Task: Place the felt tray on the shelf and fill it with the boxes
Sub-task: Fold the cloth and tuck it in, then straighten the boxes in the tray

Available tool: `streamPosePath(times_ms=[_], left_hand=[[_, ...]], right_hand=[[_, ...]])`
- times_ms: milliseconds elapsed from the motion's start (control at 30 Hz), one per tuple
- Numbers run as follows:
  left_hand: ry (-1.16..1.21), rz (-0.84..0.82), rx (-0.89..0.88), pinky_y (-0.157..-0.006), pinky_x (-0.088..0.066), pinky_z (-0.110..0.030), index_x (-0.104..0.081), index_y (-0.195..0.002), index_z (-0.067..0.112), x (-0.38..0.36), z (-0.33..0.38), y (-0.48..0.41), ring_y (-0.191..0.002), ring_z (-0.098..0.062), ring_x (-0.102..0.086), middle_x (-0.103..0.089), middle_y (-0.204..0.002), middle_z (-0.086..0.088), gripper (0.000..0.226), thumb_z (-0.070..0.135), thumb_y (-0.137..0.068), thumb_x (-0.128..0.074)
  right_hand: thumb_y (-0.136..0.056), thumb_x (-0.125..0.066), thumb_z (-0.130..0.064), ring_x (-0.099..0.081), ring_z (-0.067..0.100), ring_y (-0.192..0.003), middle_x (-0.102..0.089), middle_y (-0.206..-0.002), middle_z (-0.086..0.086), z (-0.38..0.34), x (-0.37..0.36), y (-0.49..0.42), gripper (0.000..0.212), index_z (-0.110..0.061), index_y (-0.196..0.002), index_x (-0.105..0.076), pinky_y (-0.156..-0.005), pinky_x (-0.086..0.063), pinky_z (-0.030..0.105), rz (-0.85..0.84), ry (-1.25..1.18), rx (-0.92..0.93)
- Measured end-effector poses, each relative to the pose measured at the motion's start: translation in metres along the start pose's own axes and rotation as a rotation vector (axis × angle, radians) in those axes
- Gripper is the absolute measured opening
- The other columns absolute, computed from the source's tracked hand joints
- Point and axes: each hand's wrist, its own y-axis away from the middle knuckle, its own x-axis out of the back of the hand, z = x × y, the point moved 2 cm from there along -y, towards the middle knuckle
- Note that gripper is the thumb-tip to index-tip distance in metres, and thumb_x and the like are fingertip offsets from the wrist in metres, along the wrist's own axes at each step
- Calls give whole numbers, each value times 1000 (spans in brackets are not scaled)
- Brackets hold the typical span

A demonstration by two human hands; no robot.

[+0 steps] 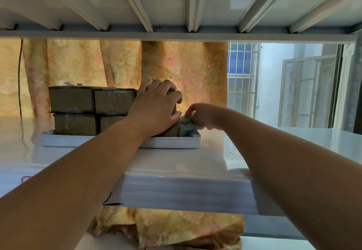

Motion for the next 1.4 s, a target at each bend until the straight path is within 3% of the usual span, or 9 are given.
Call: streamPosePath(times_ms=[100,267,533,700,767,900,1000,1167,1400], left_hand=[[-5,11,-3,-105,-25,-42,-60,-111,21,0,1,0,-124,-23,-40,-50,-127,-1,29,36,-87,-57],[-18,17,-5,-105,-25,-42,-60,-109,21,-2,1,1,-124,-23,-40,-49,-127,-1,26,36,-88,-56],[-54,24,-21,-104,-27,-43,-61,-109,20,-2,2,1,-123,-25,-41,-49,-128,-3,27,35,-88,-55],[-71,20,-25,-104,-27,-44,-61,-109,19,-3,2,1,-123,-27,-41,-49,-129,-4,27,34,-88,-54],[-72,11,-24,-104,-26,-44,-61,-109,20,-3,3,0,-123,-26,-40,-48,-129,-4,26,33,-88,-53],[-76,6,-28,-104,-26,-45,-61,-108,19,-4,2,0,-123,-27,-40,-48,-130,-4,26,32,-87,-53],[-78,8,-25,-103,-26,-45,-62,-107,18,-4,1,1,-122,-27,-41,-49,-129,-4,26,32,-87,-54],[-94,20,-32,-102,-28,-45,-61,-108,19,-3,2,1,-122,-28,-42,-49,-130,-5,27,33,-88,-52],[-87,30,-31,-102,-29,-47,-63,-106,17,-4,2,1,-121,-29,-43,-51,-128,-6,25,32,-87,-54]], right_hand=[[-92,-42,1,-48,19,-95,-53,-131,15,-1,-3,-2,47,-3,-139,-39,-65,-42,22,66,172,32],[-93,-47,-7,-50,30,-122,-53,-134,12,0,-4,-4,40,-10,-132,-52,-102,-43,38,71,343,39],[-99,-34,-10,-42,19,-87,-43,-74,0,-6,-7,-2,27,-2,-104,-59,-88,-36,31,-18,549,34],[-101,-30,-6,-32,7,-61,-35,-70,-1,-20,-9,4,35,-13,-69,-43,-49,-37,6,-145,686,10],[-100,-34,-5,-40,16,-80,-40,-79,3,-23,-11,-2,24,-12,-90,-54,-59,-39,4,-153,705,-3],[-96,-44,-15,-39,22,-96,-44,-87,4,-31,-17,-11,16,-13,-80,-45,-103,-34,43,-68,814,-13],[-96,-43,-12,-40,22,-93,-42,-77,4,-29,-14,-13,10,-12,-100,-53,-97,-39,35,-61,730,11],[-100,-25,2,-36,17,-73,-25,-65,3,-24,-22,-14,33,-6,-93,-56,-51,-38,7,-226,689,21],[-96,-43,-7,-45,16,-72,-40,-68,0,-16,-18,-16,16,-8,-82,-50,-68,-38,24,0,508,8]])
